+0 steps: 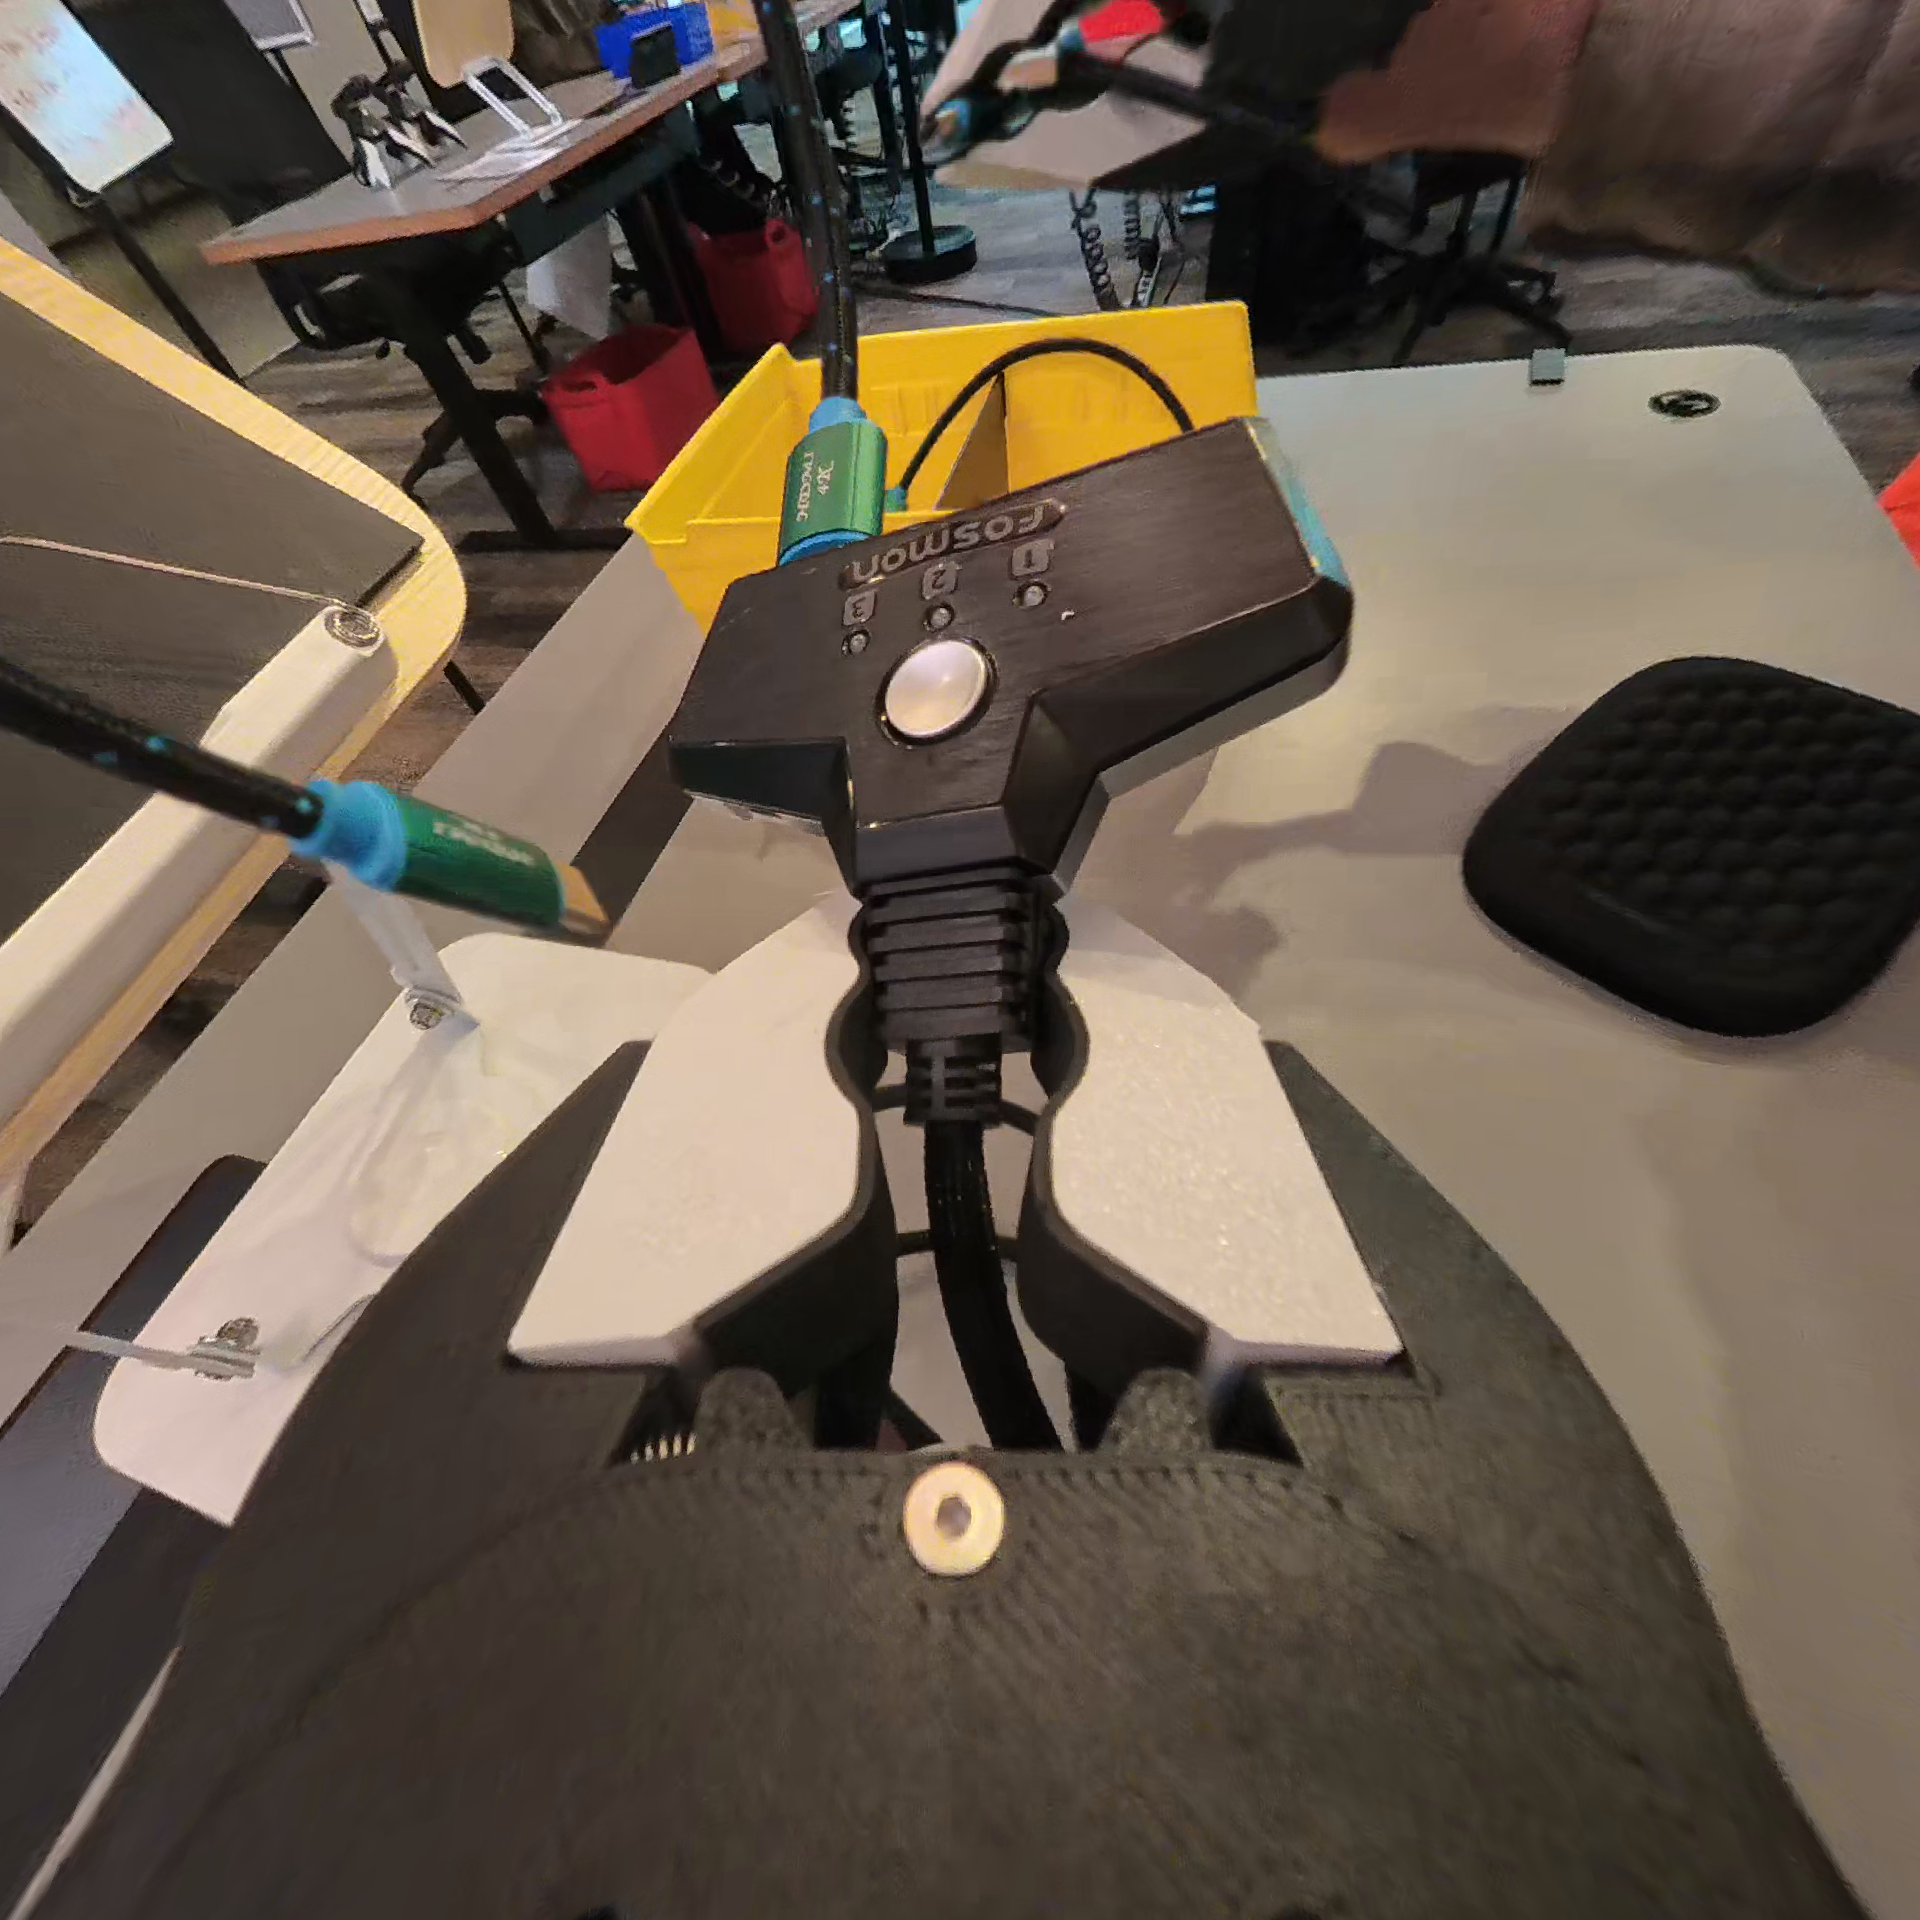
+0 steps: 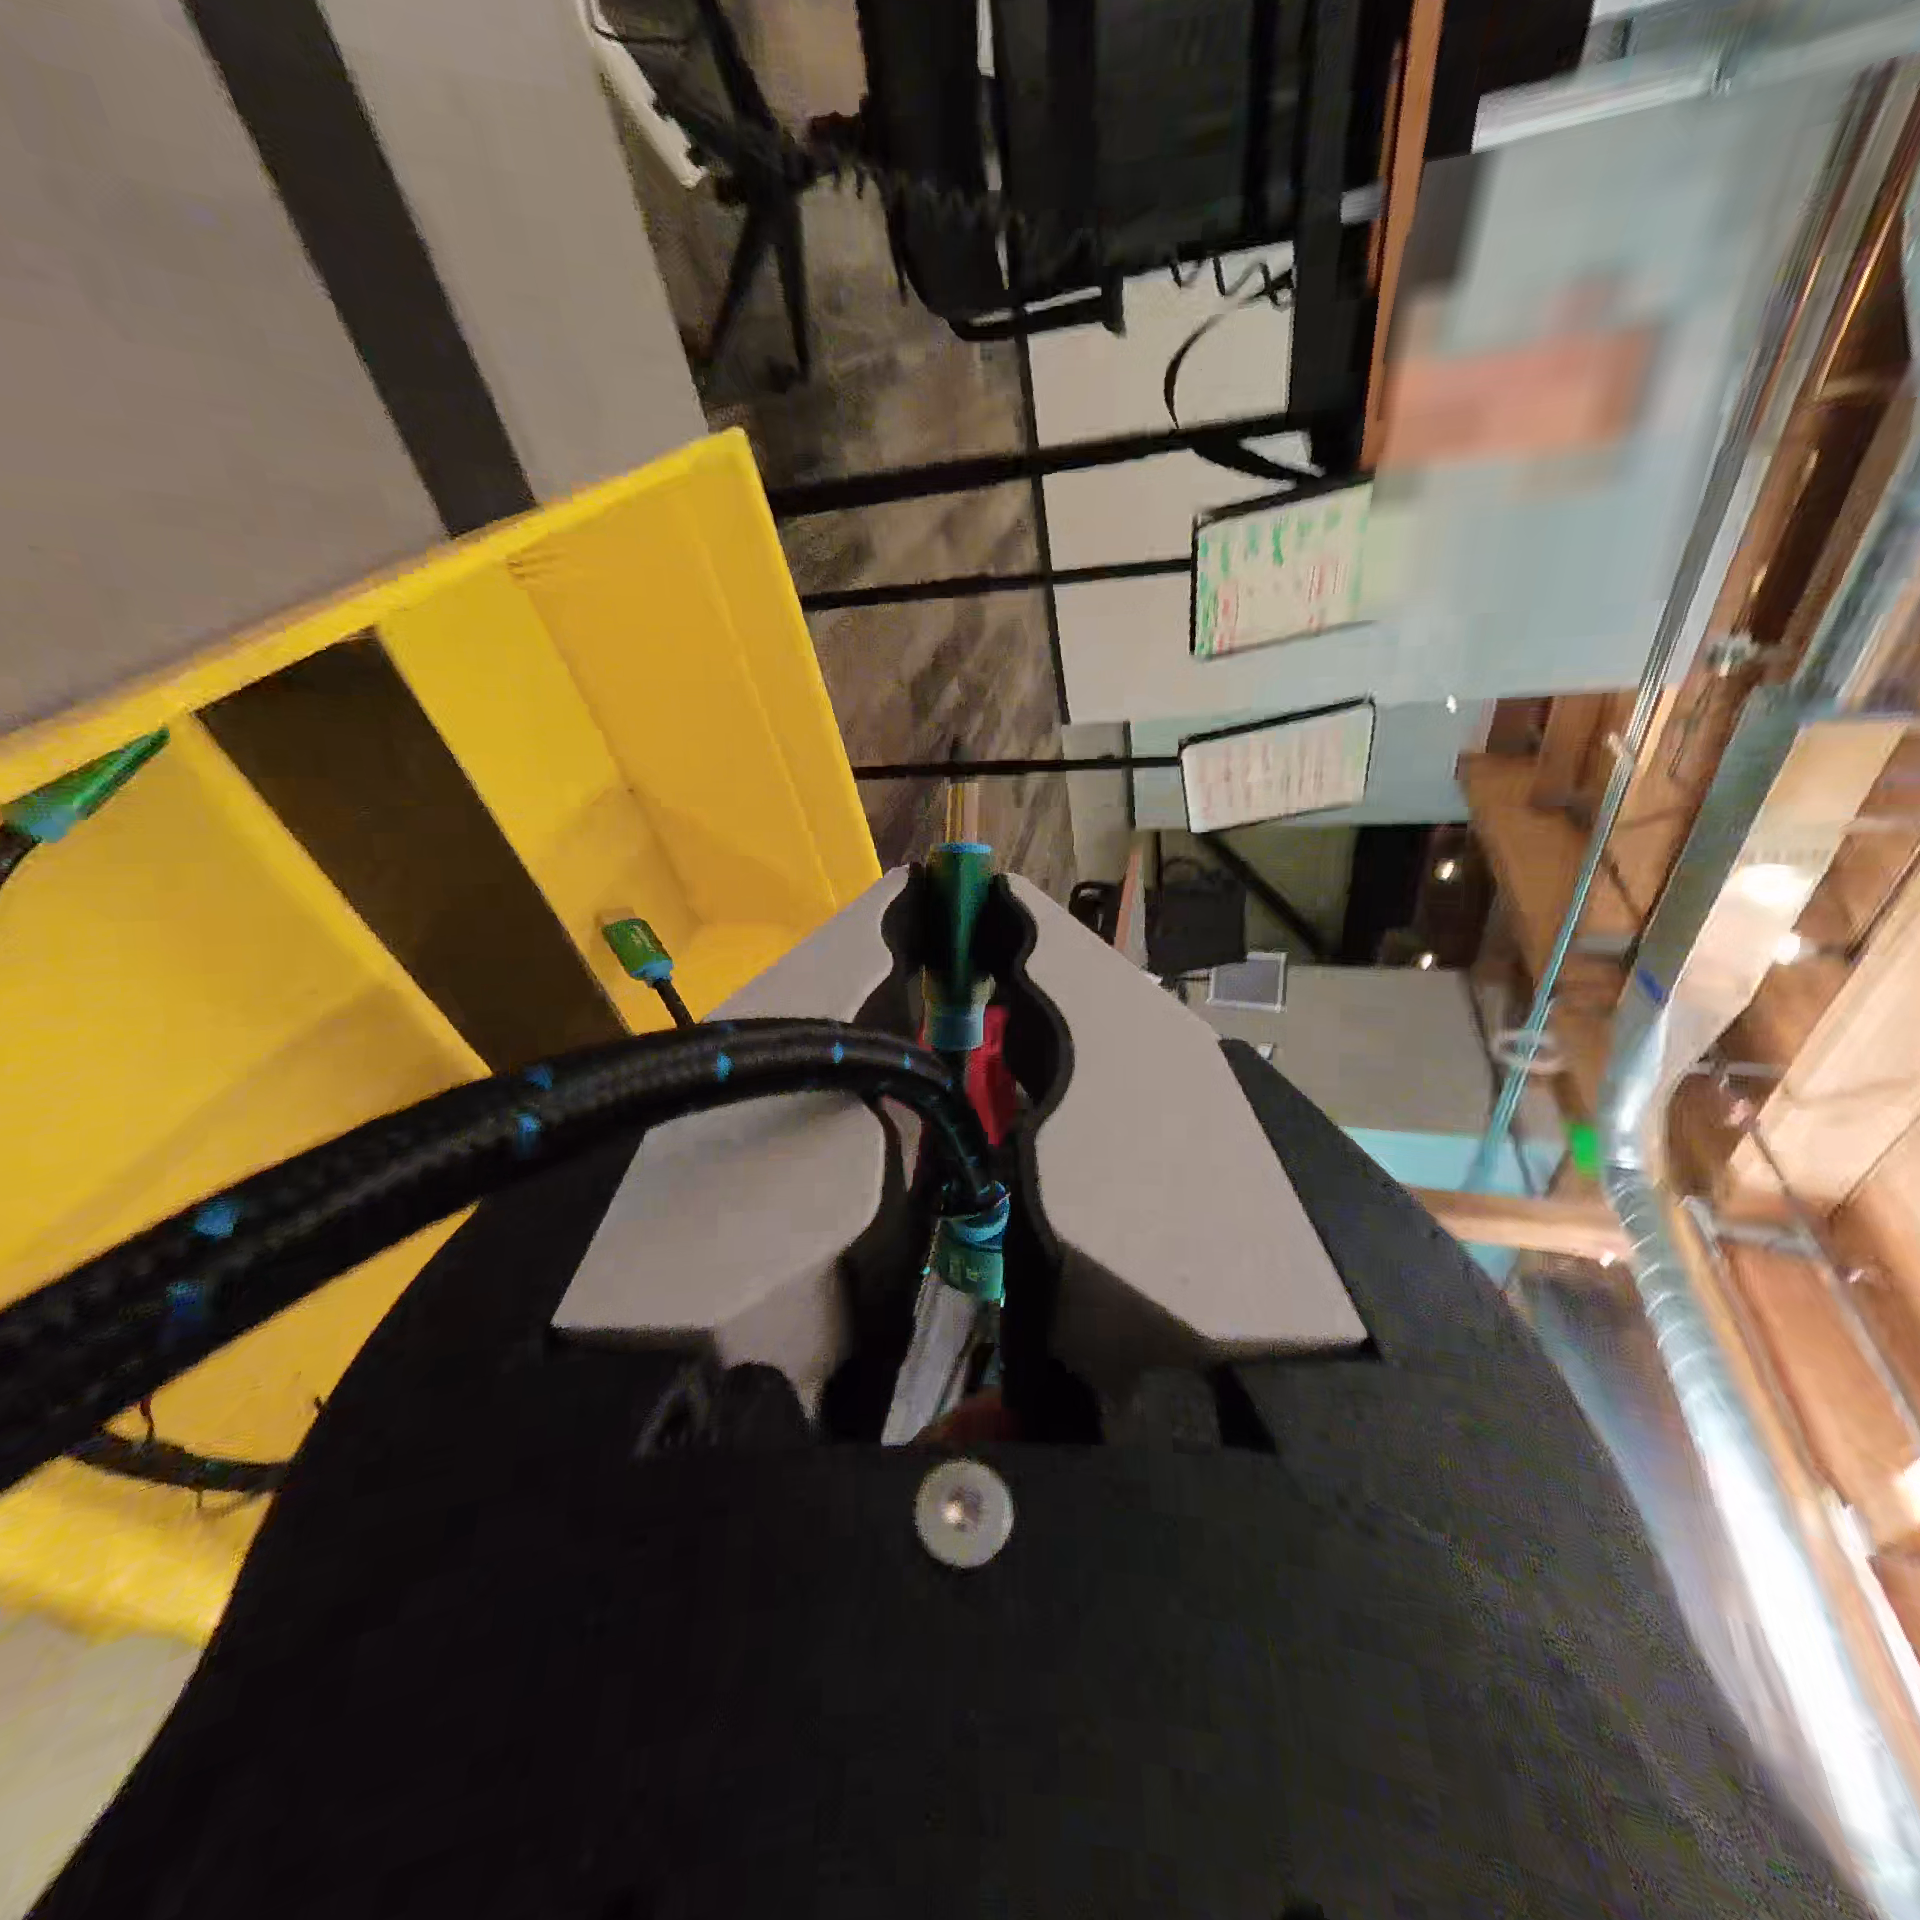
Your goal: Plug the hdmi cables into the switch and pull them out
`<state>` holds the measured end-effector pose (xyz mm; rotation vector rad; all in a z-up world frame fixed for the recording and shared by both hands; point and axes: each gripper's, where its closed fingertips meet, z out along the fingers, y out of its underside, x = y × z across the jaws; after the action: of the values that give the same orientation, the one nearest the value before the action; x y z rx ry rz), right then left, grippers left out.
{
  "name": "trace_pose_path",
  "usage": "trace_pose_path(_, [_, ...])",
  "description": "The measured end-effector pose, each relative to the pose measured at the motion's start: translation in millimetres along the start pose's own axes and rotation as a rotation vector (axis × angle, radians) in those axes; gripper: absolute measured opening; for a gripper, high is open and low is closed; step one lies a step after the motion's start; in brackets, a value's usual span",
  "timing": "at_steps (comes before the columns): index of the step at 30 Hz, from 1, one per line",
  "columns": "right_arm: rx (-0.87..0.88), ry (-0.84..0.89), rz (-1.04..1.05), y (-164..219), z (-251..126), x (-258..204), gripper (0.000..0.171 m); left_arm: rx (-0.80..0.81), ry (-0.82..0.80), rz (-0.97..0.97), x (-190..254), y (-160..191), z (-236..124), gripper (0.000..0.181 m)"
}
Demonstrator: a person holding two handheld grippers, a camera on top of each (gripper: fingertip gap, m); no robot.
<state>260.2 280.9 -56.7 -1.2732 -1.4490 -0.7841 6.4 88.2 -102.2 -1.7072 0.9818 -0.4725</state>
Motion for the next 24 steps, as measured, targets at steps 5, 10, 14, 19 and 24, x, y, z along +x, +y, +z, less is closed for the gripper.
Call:
trace_pose_path(5, [-0.164,0.118,0.272,46,48,-3,0.008,0.009,-0.017,-0.029,-7,2,-2,0.024])
trace_pose_path(10, [-0.349,0.107,0.254,65,76,-53,0.066,0.010,-0.027,-0.048,-13,5,-4,0.024])
trace_pose_path(14, [-0.365,0.053,0.169,63,69,-71,0.048,0.006,-0.034,-0.053,-16,7,-5,0.024])
trace_pose_path(19, [-0.513,-0.240,-0.010,83,40,-78,0.098,-0.006,-0.028,-0.048,-15,10,-4,0.024])
trace_pose_path(24, [-0.477,-0.426,-0.302,84,32,-77,0.109,-0.018,-0.018,-0.025,-10,9,-2,0.024])
